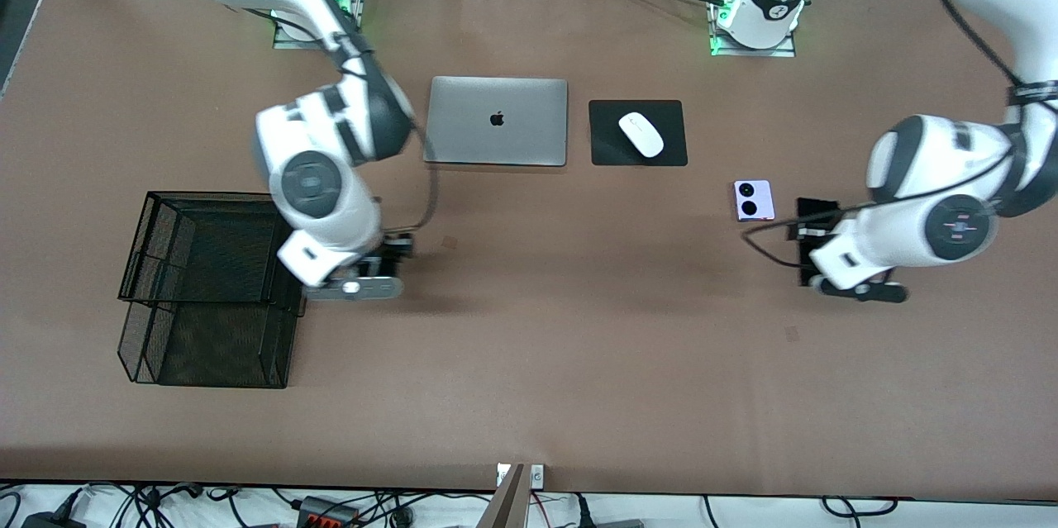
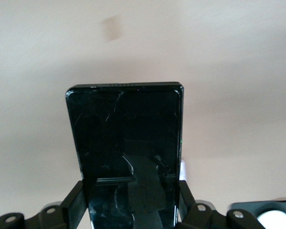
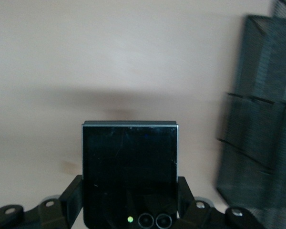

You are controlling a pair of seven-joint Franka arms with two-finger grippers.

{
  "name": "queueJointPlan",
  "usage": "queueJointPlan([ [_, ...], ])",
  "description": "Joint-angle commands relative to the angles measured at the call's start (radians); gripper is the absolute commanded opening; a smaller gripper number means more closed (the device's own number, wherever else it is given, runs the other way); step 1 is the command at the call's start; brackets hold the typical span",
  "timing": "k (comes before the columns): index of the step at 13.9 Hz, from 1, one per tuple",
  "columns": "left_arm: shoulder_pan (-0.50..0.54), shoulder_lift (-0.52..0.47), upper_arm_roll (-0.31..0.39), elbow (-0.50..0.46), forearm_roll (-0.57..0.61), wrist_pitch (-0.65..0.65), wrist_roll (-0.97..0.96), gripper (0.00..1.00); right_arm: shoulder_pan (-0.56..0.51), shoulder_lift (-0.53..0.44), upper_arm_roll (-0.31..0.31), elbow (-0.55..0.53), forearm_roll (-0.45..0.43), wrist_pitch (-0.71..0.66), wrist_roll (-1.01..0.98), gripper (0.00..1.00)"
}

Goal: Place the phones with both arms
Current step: 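Carry the flip phone to the basket while the left gripper lifts the slab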

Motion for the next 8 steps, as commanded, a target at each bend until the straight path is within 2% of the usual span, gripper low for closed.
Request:
queueJointPlan([
  [1,-0.128,0.144,0.004,0.150,-0.018,-0.033,-0.111,0.27,-0.108,-0.111,0.022,-0.114,-0.006,-0.088,-0.107,0.27],
  [5,-0.341,0.278,0.004,0.280,-0.024,-0.001,-0.352,0.26,-0.290,-0.124,0.022,-0.115,-0.004,-0.213,-0.289,0.27],
  [8,-0.438,0.362,0.005,0.320,-0.061,0.182,-0.455,0.26,-0.401,-0.110,0.022,-0.127,-0.004,-0.218,-0.356,0.27],
])
